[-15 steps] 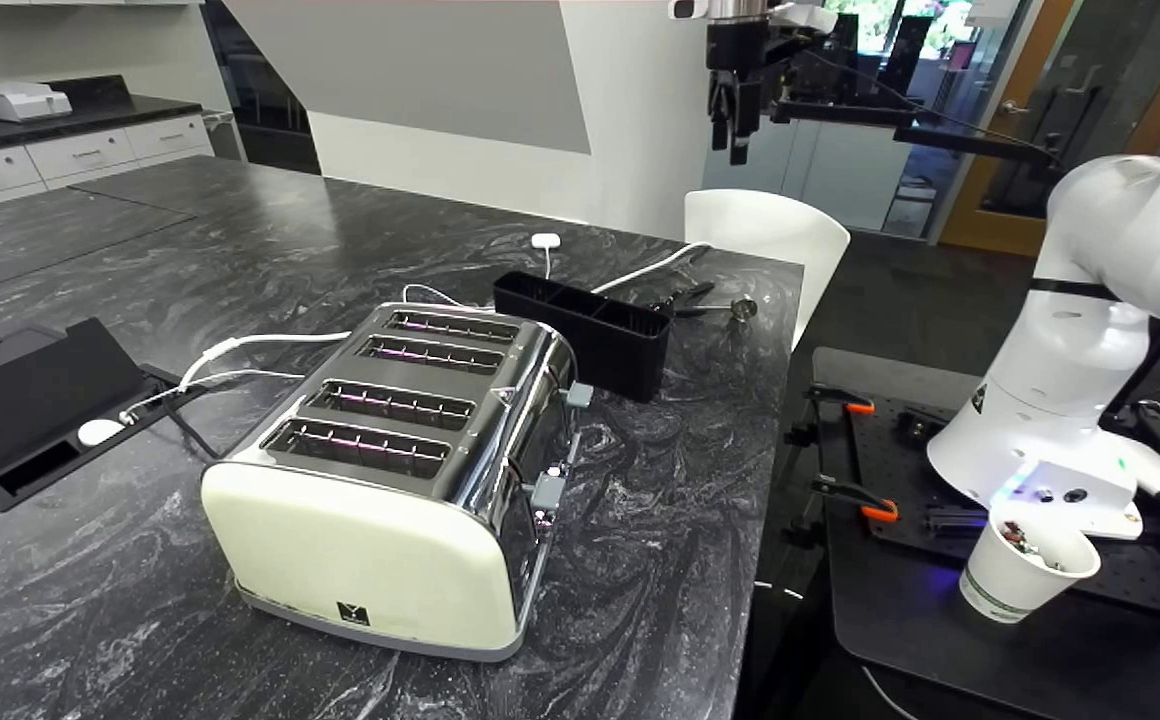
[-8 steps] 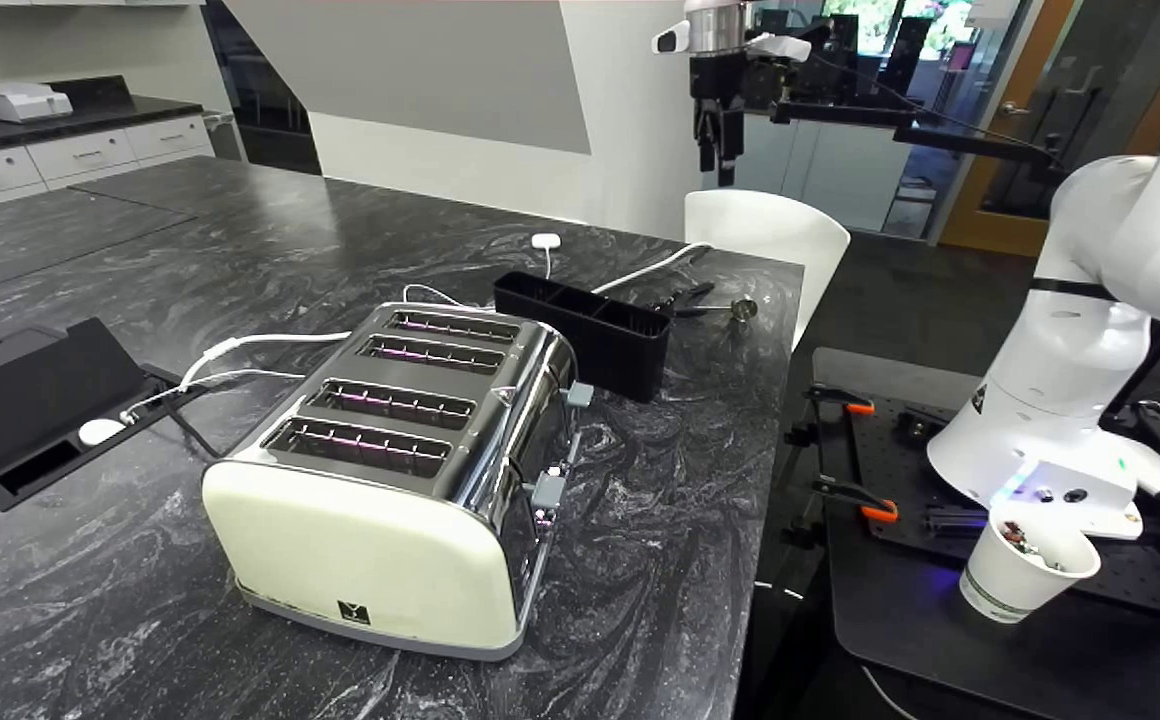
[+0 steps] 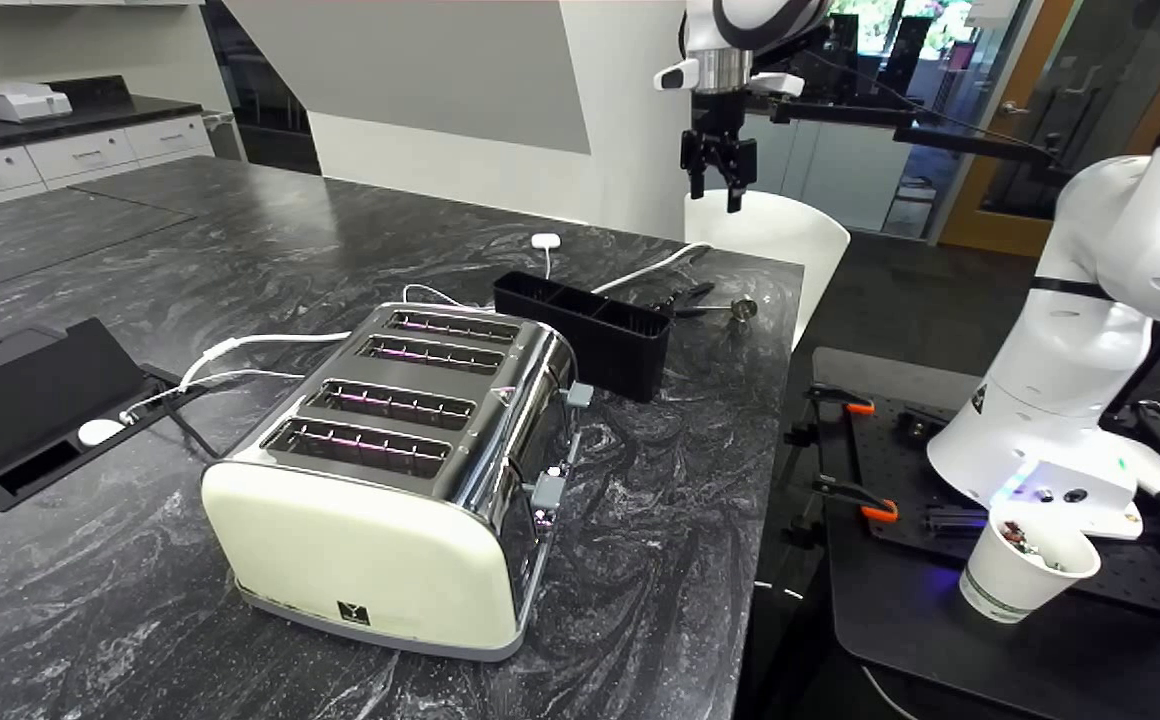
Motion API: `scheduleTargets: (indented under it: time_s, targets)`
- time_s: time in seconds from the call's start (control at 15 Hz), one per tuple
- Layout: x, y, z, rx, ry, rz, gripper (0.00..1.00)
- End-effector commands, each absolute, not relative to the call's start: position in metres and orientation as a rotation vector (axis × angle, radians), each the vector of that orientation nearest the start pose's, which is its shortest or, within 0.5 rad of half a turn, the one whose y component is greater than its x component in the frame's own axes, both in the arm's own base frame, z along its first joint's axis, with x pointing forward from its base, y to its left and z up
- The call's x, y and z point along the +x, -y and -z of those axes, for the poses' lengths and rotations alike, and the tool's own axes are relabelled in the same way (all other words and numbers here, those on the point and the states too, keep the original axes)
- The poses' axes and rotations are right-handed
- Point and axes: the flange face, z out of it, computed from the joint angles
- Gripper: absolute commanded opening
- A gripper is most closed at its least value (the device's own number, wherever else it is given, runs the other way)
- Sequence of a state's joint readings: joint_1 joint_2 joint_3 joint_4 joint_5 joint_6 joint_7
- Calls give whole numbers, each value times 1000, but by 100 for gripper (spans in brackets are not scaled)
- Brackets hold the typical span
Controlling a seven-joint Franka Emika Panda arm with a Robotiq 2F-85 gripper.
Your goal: Pick up the black spoon and place it in the utensil holder
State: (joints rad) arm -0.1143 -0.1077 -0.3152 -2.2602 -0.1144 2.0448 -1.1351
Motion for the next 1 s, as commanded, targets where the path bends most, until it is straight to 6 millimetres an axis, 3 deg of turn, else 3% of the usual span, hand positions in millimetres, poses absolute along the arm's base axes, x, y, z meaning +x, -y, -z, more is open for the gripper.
scheduleTargets:
  time_s: [0.0,0.4,0.6,0.93]
  targets:
    - [449,237,-352,-2809,1399,-124,100]
    - [461,260,-292,-2767,1519,28,100]
    - [459,254,-268,-2749,1513,62,100]
    - [453,250,-245,-2761,1469,71,100]
